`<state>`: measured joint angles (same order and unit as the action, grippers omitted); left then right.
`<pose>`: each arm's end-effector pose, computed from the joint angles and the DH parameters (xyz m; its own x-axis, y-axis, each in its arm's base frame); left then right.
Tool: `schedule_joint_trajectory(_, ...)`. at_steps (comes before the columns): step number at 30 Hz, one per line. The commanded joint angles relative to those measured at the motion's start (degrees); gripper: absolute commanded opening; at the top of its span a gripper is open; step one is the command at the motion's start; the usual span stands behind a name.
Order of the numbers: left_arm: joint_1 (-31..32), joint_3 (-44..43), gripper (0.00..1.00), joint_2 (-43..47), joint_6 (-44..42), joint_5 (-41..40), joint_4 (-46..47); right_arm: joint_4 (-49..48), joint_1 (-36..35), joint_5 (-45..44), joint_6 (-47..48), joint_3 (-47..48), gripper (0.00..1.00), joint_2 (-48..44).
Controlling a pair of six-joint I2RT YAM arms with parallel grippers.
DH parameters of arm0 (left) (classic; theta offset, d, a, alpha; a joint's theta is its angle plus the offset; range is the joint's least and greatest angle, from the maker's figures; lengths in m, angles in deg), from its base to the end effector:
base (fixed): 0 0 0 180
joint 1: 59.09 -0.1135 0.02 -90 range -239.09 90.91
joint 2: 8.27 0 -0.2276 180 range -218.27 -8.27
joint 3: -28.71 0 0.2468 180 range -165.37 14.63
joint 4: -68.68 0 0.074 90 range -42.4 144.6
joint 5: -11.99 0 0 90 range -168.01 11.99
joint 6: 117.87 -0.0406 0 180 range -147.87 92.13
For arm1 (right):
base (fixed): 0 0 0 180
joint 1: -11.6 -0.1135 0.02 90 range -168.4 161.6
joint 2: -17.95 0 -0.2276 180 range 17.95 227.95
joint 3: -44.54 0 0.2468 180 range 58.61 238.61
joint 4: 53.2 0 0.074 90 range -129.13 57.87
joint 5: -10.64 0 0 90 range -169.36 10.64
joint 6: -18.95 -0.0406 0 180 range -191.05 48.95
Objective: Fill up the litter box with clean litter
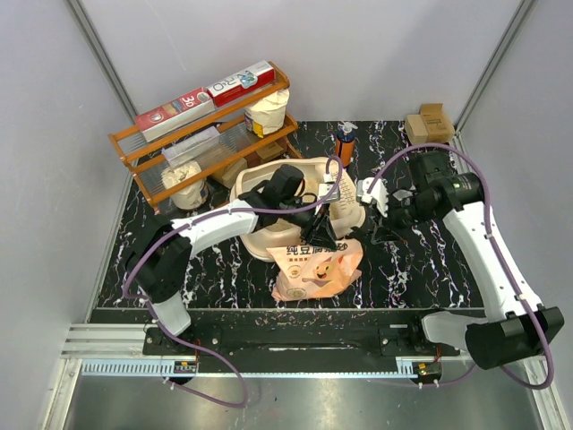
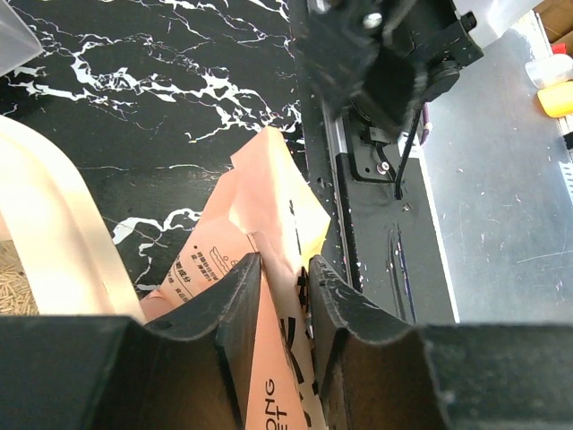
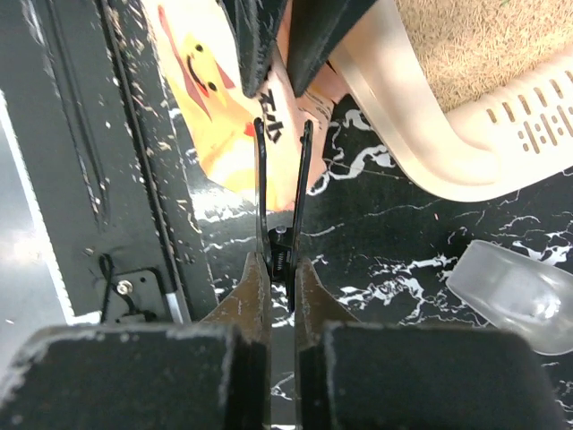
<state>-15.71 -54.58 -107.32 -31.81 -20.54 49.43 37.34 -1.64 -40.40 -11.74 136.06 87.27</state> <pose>0.2467 -0.2803 0.2163 -0.3561 0.3874 -0.8504 0.8978 -0.1103 -0.4263 0.1957 0.0723 0.3216 -0.1143 -0.7138 -0.6909 -0.9842 0.1761 -0.0191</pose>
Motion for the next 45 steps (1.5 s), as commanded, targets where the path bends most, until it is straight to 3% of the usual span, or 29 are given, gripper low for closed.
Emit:
schedule_joint_trajectory(1, 0.31, 0.22, 0.29, 1.49, -1.86, 0.45, 0.95, 6.06, -2.40, -7.84, 5.81, 0.95, 0.00, 3.01)
schedule_joint_trajectory(5, 0.39, 0.48, 0.23, 2.01, -1.94, 0.62, 1.04, 5.54, -3.73, -11.27, 7.57, 1.30, 0.00, 4.86)
schedule_joint_trajectory(19, 1.27, 0.92, 0.22, 2.19, -0.98, 0.62, 2.35, 8.61, -7.24, -11.71, 7.93, 1.83, 0.00, 7.94)
schedule_joint_trajectory(32, -2.41, 3.82, 0.43, 6.58, -1.06, 0.62, -0.89, 10.54, -13.39, -16.72, 10.12, 5.07, 0.00, 11.36)
schedule_joint_trajectory(45, -7.95, 10.58, 0.45, 13.52, -0.98, 0.89, -2.83, 14.23, -20.51, -24.37, 11.36, 9.30, 0.00, 12.86)
